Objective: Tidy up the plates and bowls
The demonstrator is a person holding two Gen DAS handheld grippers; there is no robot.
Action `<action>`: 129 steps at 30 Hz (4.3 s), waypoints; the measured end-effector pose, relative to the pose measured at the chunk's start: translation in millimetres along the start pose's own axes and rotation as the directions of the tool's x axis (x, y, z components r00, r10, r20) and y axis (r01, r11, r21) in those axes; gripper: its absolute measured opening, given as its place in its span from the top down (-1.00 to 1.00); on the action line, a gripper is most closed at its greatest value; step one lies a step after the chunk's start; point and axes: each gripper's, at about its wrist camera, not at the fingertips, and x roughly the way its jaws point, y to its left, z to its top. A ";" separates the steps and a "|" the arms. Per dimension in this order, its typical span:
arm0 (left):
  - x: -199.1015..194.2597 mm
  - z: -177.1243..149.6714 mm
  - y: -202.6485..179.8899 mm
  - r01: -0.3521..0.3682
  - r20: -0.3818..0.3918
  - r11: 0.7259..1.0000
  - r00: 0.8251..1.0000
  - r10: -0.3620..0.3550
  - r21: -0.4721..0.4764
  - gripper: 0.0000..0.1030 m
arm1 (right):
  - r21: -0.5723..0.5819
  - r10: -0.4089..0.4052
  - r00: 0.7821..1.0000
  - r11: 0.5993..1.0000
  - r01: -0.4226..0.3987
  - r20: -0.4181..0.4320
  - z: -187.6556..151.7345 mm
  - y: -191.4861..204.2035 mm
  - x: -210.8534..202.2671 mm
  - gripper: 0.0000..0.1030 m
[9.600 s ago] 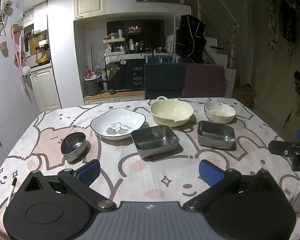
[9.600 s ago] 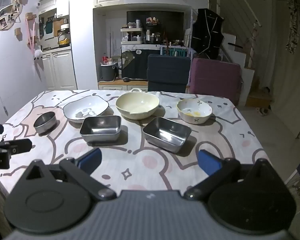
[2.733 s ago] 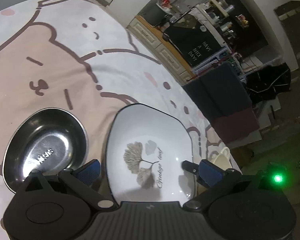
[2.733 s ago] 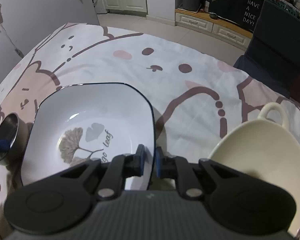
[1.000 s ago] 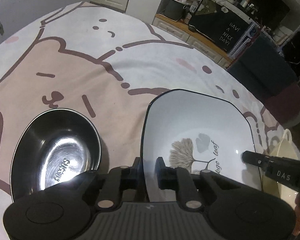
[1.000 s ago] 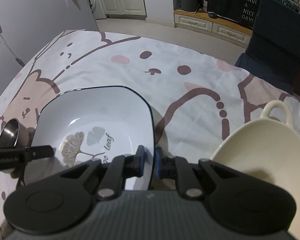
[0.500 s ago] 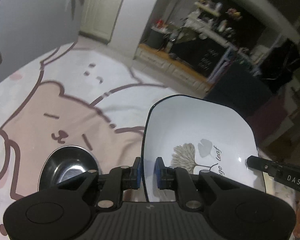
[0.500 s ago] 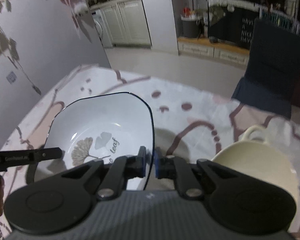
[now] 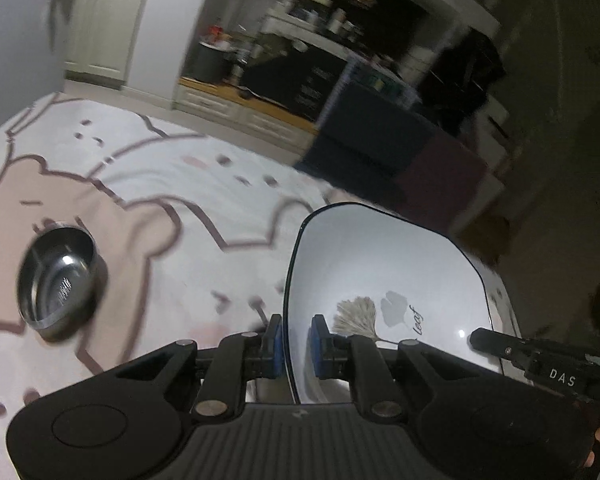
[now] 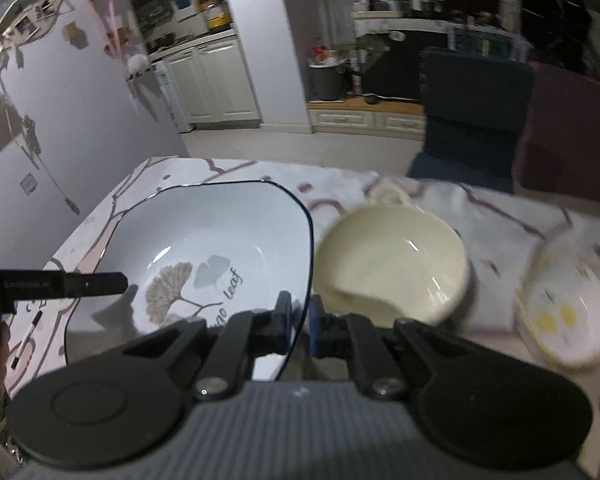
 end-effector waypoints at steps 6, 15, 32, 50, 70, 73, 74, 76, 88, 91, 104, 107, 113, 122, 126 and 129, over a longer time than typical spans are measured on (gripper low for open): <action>-5.5 -50.8 -8.6 0.029 -0.101 0.996 0.995 -0.021 0.079 0.71 | 0.074 -0.038 0.999 0.996 0.040 -0.021 -65.0 -20.6 -39.3 0.80; -6.8 -111.0 28.0 -0.023 -0.300 0.994 0.953 0.053 0.103 0.70 | 0.089 -0.030 0.983 0.995 0.047 -0.183 -140.2 6.7 -44.0 0.80; 28.0 -107.1 74.3 -0.154 -0.322 0.985 0.931 0.172 0.081 0.70 | 0.057 -0.002 0.918 0.998 0.027 -0.397 -156.5 57.4 37.7 0.76; 43.5 -90.7 68.5 -0.170 -0.260 0.976 0.945 0.200 0.134 0.70 | 0.041 -0.049 0.934 0.997 0.067 -0.353 -133.3 47.4 57.3 0.77; 34.7 -102.2 64.8 -0.166 -0.276 0.967 0.937 0.216 0.193 0.70 | 0.036 -0.027 0.927 0.998 0.044 -0.375 -146.7 53.9 45.6 0.75; 34.8 -102.4 64.2 -0.165 -0.277 0.965 0.936 0.218 0.204 0.70 | 0.062 -0.019 0.926 0.997 0.046 -0.378 -146.5 51.5 45.9 0.76; 34.7 -102.2 64.7 -0.163 -0.278 0.965 0.936 0.217 0.204 0.70 | 0.072 -0.016 0.925 0.996 0.046 -0.379 -146.4 50.5 46.0 0.76; 34.5 -102.0 65.5 -0.160 -0.281 0.966 0.936 0.213 0.201 0.70 | 0.095 -0.008 0.925 0.994 0.048 -0.379 -146.5 48.0 46.3 0.76; 38.8 -105.3 63.2 -0.142 -0.320 0.968 0.925 0.204 0.208 0.33 | 0.169 0.005 0.916 0.983 0.069 -0.400 -152.3 39.7 47.1 0.36; 39.0 -105.1 62.6 -0.141 -0.320 0.967 0.925 0.205 0.211 0.24 | 0.162 0.011 0.912 0.985 0.060 -0.409 -154.2 42.2 47.7 0.31; 26.5 -101.2 51.8 -0.174 -0.229 0.946 0.943 0.240 0.274 -0.93 | 0.179 -0.032 0.953 0.980 0.090 -0.302 -145.5 39.3 19.1 -0.82; 19.2 -95.5 44.5 -0.170 -0.185 0.945 0.956 0.227 0.281 -0.99 | 0.203 -0.021 0.972 0.977 0.069 -0.232 -138.8 36.2 4.0 -0.99; 8.8 -76.9 25.2 -0.171 -0.098 0.942 0.973 0.207 0.288 -1.00 | 0.285 -0.025 0.997 0.957 0.044 -0.071 -117.8 17.5 -19.5 -1.00; 4.9 -31.3 -9.6 -0.142 0.025 0.942 0.990 0.141 0.303 -1.00 | 0.431 -0.047 0.993 0.902 -0.003 0.104 -73.0 -15.8 -19.2 -1.00; 14.7 -10.3 -24.1 -0.126 0.056 0.941 0.992 0.114 0.313 -1.00 | 0.480 -0.065 0.985 0.877 -0.020 0.160 -57.4 -28.2 -6.0 -1.00; 23.8 3.7 -31.2 -0.116 0.072 0.942 0.993 0.098 0.315 -1.00 | 0.567 -0.052 0.980 0.821 -0.068 0.193 -49.5 -48.0 8.5 -1.00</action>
